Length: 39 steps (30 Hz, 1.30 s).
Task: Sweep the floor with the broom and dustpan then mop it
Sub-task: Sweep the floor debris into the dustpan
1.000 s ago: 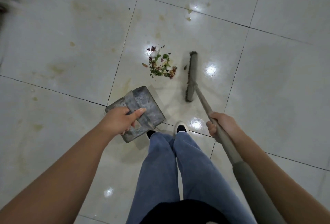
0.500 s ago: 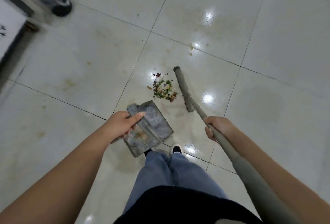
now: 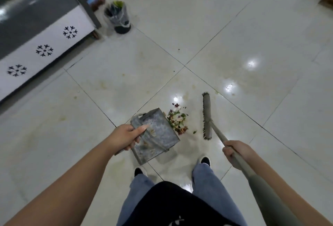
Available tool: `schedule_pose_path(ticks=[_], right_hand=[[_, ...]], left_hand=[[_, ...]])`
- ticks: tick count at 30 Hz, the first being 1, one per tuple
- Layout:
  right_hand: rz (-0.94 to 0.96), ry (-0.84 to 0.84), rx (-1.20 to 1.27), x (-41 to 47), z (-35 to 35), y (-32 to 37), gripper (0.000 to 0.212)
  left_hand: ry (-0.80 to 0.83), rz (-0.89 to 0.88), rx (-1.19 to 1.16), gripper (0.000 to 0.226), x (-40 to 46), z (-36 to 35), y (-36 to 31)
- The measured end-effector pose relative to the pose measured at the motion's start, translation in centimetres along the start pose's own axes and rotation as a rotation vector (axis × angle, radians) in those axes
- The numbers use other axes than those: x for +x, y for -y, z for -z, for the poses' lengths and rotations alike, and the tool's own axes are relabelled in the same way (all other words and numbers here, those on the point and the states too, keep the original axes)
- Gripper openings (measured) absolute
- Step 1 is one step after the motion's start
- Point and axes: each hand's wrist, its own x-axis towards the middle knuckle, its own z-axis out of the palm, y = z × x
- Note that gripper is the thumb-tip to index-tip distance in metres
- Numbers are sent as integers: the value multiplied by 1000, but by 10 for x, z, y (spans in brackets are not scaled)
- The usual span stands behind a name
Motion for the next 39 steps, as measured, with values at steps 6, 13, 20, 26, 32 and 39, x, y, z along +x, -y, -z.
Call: schedule_pose_path(ticks=[6, 13, 20, 26, 32, 39], right_hand=[[-76, 137, -246, 1, -18, 77, 20], [-145, 307, -487, -21, -64, 88, 23], [-147, 389, -798, -51, -75, 55, 28], [-33, 451, -974, -66, -67, 37, 25], [-54, 502, -1056, -58, -76, 83, 22], [-99, 581, -1102, -35, -107, 214, 19]], left_hand=[[-165, 108, -149, 50, -27, -35, -15], [-407, 202, -413, 51, -97, -67, 8], [-610, 280, -749, 53, -173, -115, 37], [-763, 280, -965, 52, -220, -162, 48], [-806, 347, -1083, 50, -212, -194, 12], [-869, 387, -1067, 50, -120, -180, -98]])
